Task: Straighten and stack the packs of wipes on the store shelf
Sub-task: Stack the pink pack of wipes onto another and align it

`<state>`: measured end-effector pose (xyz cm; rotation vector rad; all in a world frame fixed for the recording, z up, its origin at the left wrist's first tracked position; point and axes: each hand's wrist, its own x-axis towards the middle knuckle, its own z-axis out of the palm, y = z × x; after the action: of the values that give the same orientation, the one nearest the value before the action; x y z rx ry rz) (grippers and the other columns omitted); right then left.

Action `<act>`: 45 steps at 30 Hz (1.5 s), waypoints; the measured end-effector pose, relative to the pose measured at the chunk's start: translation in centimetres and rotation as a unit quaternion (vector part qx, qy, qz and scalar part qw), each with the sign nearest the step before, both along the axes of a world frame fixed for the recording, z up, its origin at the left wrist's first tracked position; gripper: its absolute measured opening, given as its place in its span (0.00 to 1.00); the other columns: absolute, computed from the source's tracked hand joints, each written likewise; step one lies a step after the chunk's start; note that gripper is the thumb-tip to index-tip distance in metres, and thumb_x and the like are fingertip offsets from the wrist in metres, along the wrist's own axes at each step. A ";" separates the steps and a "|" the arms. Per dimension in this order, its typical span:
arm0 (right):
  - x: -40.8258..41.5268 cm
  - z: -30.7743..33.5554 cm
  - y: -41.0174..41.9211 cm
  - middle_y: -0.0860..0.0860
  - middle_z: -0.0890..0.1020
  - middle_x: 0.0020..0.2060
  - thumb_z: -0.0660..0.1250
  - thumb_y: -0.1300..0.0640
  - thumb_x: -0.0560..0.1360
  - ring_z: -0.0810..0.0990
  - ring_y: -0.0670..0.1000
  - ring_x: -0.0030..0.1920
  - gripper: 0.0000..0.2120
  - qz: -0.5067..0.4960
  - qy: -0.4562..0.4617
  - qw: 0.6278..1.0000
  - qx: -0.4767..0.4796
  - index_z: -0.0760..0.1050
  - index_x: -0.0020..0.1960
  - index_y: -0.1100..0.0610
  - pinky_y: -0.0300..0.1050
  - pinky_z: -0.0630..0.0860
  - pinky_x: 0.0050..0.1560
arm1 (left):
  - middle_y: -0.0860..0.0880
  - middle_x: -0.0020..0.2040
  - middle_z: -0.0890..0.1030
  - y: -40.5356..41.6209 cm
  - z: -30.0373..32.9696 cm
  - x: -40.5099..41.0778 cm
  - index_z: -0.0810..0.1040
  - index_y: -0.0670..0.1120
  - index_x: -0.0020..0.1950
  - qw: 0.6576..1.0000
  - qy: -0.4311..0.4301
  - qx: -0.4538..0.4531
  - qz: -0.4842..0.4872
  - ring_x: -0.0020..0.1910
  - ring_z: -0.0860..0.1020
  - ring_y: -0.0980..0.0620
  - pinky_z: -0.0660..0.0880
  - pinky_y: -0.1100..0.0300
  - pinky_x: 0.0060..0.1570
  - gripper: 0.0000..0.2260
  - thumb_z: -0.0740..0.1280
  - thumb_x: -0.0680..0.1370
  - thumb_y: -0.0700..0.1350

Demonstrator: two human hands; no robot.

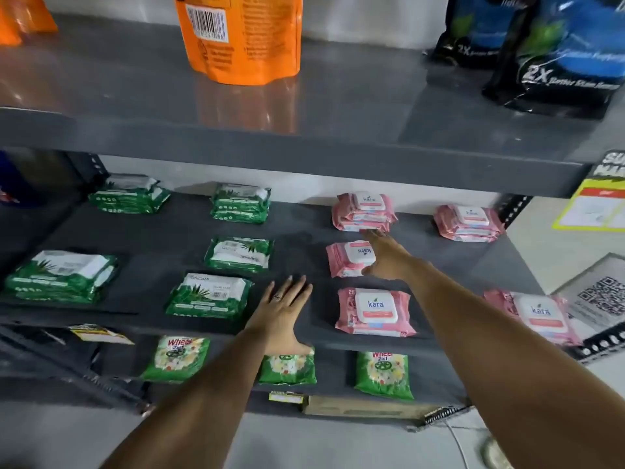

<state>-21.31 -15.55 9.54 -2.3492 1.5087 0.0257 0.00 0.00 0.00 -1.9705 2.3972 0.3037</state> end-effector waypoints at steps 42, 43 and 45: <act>-0.4 1.5 10.3 0.56 0.71 0.61 0.55 0.32 0.73 0.72 0.62 0.60 0.31 -0.151 0.036 0.986 -0.062 0.71 0.63 0.54 0.57 0.77 0.51 | 0.51 0.80 0.40 0.1 -0.6 -0.1 0.40 0.50 0.79 0.999 -0.003 -0.040 0.009 0.77 0.39 0.50 0.38 0.46 0.75 0.57 0.66 0.63 0.74; -0.5 1.3 10.2 0.56 0.70 0.61 0.58 0.36 0.74 0.72 0.61 0.60 0.27 -0.145 0.038 0.987 -0.062 0.72 0.63 0.54 0.57 0.77 0.51 | 0.51 0.80 0.40 0.1 -0.6 0.0 0.40 0.51 0.79 0.999 0.000 -0.042 0.008 0.77 0.39 0.50 0.38 0.46 0.75 0.57 0.66 0.63 0.74; -1.4 1.4 9.7 0.55 0.69 0.62 0.62 0.41 0.74 0.70 0.62 0.61 0.24 -0.100 0.035 0.994 -0.040 0.71 0.65 0.53 0.57 0.76 0.54 | 0.51 0.79 0.39 0.1 -0.7 0.0 0.40 0.51 0.79 0.999 -0.001 -0.042 0.007 0.77 0.38 0.51 0.38 0.46 0.75 0.56 0.66 0.63 0.74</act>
<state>-22.74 -5.89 10.97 -2.2674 1.8041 -0.0017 -0.03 0.10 -0.66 -2.0207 2.4354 0.2057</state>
